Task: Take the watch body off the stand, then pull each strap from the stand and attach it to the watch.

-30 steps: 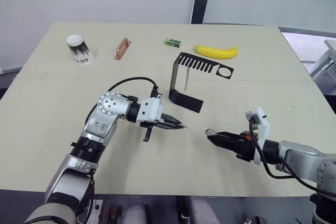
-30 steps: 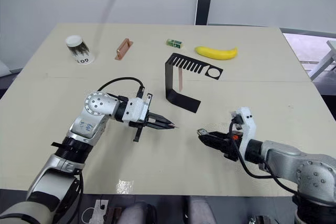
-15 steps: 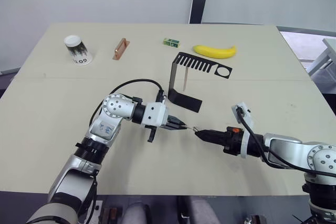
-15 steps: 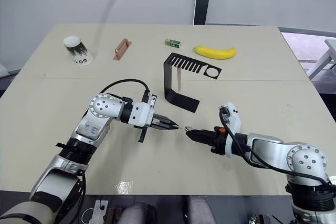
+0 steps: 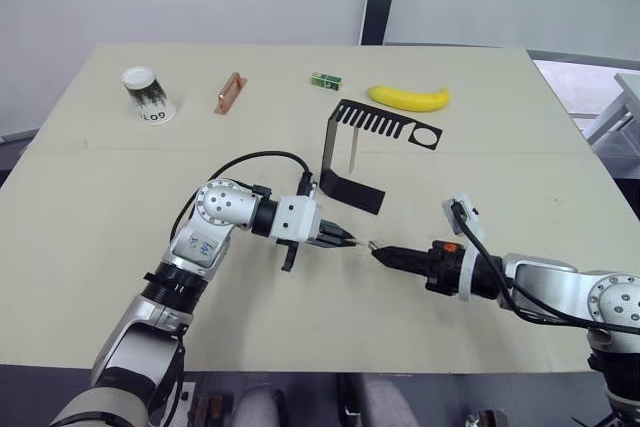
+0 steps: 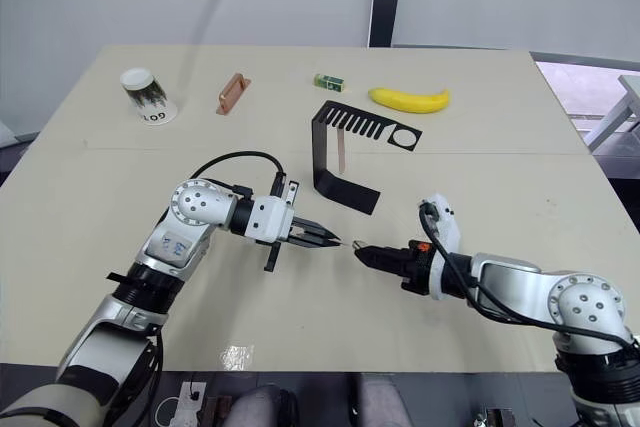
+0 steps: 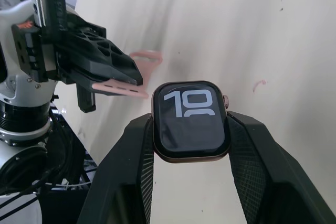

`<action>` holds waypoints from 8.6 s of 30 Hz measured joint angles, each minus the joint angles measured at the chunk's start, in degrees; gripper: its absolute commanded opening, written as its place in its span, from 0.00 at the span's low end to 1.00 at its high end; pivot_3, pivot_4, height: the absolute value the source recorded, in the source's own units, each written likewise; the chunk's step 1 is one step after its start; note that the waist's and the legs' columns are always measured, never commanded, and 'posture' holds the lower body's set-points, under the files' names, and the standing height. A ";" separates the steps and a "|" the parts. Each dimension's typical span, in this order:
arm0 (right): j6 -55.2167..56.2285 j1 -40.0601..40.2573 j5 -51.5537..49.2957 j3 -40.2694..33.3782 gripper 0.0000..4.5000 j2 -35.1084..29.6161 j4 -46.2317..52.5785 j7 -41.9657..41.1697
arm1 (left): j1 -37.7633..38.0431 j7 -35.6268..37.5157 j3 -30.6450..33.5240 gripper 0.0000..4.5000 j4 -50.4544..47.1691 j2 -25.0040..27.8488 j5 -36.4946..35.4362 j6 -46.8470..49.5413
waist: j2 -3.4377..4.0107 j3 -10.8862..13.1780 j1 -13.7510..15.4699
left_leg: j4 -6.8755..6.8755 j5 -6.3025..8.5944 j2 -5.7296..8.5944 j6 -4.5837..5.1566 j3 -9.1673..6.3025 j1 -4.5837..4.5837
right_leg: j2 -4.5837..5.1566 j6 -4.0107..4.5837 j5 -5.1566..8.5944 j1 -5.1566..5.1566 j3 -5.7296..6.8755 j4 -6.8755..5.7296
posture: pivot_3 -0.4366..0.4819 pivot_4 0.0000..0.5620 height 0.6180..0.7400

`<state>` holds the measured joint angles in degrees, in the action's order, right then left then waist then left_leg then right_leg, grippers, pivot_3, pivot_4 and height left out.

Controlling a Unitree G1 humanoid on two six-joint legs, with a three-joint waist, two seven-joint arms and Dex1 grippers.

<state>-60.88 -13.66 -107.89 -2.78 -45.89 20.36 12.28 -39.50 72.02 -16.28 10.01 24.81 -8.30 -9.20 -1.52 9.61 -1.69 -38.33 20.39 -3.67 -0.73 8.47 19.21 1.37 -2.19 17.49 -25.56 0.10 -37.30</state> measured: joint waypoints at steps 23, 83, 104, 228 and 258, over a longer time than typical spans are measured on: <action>3.48 0.75 -1.79 0.38 0.34 -2.50 2.04 -0.09 | -0.04 -0.73 -0.01 0.00 1.84 -1.15 0.37 -0.02 | 0.00 0.00 0.03 | 0.01 0.00 -0.01 0.00 0.00 0.01 | 0.00 0.00 0.00 0.00 0.00 0.05 | 0.48 0.27 1.00; 4.78 1.11 -2.85 1.07 0.34 -2.89 2.15 0.60 | -0.01 -1.88 -0.47 0.00 1.19 -2.89 0.68 2.42 | 0.00 0.00 0.06 | 0.05 0.00 -0.01 0.01 0.00 0.04 | 0.00 -0.03 -0.02 0.00 0.01 0.18 | 0.48 0.27 1.00; 5.75 -0.14 -2.79 2.62 0.34 -4.11 2.16 1.10 | 0.18 -3.04 -0.69 0.00 1.18 -3.88 2.23 2.82 | 0.00 0.00 0.07 | 0.05 0.01 -0.01 0.02 0.00 0.06 | 0.00 -0.04 -0.03 0.00 0.01 0.20 | 0.48 0.27 1.00; 39.10 4.34 80.86 10.82 0.34 -3.38 13.36 -57.87 | 9.85 4.90 8.64 0.98 -11.77 12.73 -12.46 23.01 | -0.01 0.03 0.04 | -0.03 0.06 0.04 0.08 0.05 -0.01 | 0.00 -0.10 0.01 0.02 0.03 0.19 | 0.48 0.27 1.00; 36.99 0.63 93.80 20.63 0.77 0.53 2.09 -66.56 | 12.86 7.56 6.71 1.00 -11.79 15.64 -10.49 19.76 | 0.00 0.03 0.04 | -0.59 0.30 0.00 0.21 0.10 0.03 | 0.04 -0.07 0.03 0.01 0.10 -0.13 | 0.48 0.27 1.00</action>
<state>-23.89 -13.03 -14.10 17.86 -45.36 22.45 -54.28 -26.63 79.58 -9.58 -1.78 40.44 -18.80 10.56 -1.53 9.63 -1.65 -38.92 20.69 -3.66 -0.52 8.57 19.24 1.41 -2.26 17.52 -25.55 0.20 -37.43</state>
